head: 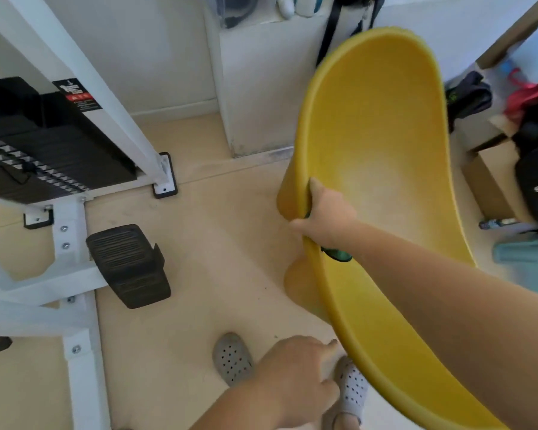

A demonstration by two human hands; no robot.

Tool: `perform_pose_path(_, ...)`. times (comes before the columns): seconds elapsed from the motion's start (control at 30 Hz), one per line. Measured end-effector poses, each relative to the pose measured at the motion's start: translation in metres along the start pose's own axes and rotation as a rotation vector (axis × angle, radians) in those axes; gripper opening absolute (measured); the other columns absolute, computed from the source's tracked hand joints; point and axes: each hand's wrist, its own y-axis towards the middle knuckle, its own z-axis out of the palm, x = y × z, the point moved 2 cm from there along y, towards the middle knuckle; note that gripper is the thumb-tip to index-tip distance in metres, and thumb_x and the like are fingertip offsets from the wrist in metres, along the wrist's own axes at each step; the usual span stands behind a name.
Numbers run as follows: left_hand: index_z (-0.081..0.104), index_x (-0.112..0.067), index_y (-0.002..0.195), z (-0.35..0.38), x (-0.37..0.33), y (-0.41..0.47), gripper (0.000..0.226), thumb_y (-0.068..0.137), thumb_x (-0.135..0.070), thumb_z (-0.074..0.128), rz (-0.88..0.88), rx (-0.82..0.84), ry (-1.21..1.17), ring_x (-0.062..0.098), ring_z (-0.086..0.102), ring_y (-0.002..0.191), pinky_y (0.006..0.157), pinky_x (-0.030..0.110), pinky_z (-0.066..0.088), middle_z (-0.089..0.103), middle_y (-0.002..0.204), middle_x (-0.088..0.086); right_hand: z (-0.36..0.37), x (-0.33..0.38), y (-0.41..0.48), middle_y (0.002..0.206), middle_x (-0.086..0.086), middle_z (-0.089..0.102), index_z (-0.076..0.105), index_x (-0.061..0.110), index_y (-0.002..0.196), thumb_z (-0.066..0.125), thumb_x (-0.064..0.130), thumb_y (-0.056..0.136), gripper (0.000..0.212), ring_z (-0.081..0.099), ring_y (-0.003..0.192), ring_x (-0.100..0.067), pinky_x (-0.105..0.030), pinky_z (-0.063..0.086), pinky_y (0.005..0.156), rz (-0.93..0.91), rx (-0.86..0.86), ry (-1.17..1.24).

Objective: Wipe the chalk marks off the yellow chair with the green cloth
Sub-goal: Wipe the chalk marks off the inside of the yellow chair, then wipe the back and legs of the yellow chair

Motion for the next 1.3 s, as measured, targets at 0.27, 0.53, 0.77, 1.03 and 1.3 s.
perform_pose_path(0.27, 0.012, -0.036, 0.158, -0.120, -0.001, 0.018, 0.087, 0.088, -0.051, 0.063, -0.020, -0.583, 0.596, 0.023, 0.025, 0.146, 0.117, 0.042, 0.028, 0.023, 0.159, -0.001, 0.037, -0.098, -0.128, 0.081, 0.004, 0.055, 0.000, 0.041, 0.160, 0.070, 0.033, 0.081, 0.106, 0.056, 0.070, -0.018, -0.034, 0.044, 0.055, -0.203, 0.411, -0.157)
perform_pose_path(0.53, 0.065, -0.036, 0.116, -0.117, 0.007, 0.042, 0.097, 0.059, -0.101, 0.021, -0.091, -0.095, 0.990, 0.014, 0.054, 0.102, 0.109, 0.039, 0.035, 0.057, 0.101, -0.014, 0.046, -0.167, -0.192, 0.162, 0.025, 0.029, -0.008, 0.059, 0.151, 0.065, 0.028, 0.080, 0.107, 0.062, 0.085, -0.018, -0.039, 0.054, 0.071, -0.389, 0.556, -0.239)
perform_pose_path(0.77, 0.064, -0.036, 0.095, -0.077, 0.032, 0.029, 0.087, 0.060, -0.102, 0.019, 0.009, -0.321, 0.903, 0.010, 0.050, 0.082, 0.079, 0.030, 0.034, 0.049, 0.082, -0.016, 0.037, -0.179, -0.191, 0.160, 0.020, 0.036, -0.005, 0.053, 0.155, 0.065, 0.026, 0.086, 0.102, 0.057, 0.074, -0.014, -0.027, 0.039, 0.054, -0.471, 0.528, -0.427)
perform_pose_path(1.03, 0.069, -0.030, 0.093, -0.045, 0.049, 0.017, 0.070, 0.081, -0.083, 0.025, -0.001, -0.539, 0.801, 0.015, 0.055, 0.078, 0.071, 0.034, 0.041, 0.054, 0.078, -0.012, -0.018, -0.193, -0.136, 0.118, 0.011, 0.064, 0.011, 0.052, 0.156, 0.055, 0.023, 0.091, 0.084, 0.060, 0.077, -0.019, -0.037, 0.054, 0.065, -0.547, 0.410, -0.748)
perform_pose_path(1.3, 0.055, -0.025, 0.075, -0.031, 0.023, 0.050, 0.056, 0.088, -0.074, 0.030, -0.022, -0.823, 0.684, 0.018, 0.047, 0.069, 0.063, 0.034, 0.037, 0.044, 0.070, -0.009, -0.082, -0.205, -0.070, 0.108, 0.013, 0.067, 0.045, 0.046, 0.141, 0.049, 0.025, 0.099, 0.047, 0.065, 0.096, -0.019, -0.037, 0.054, 0.078, -0.488, 0.267, -0.913)
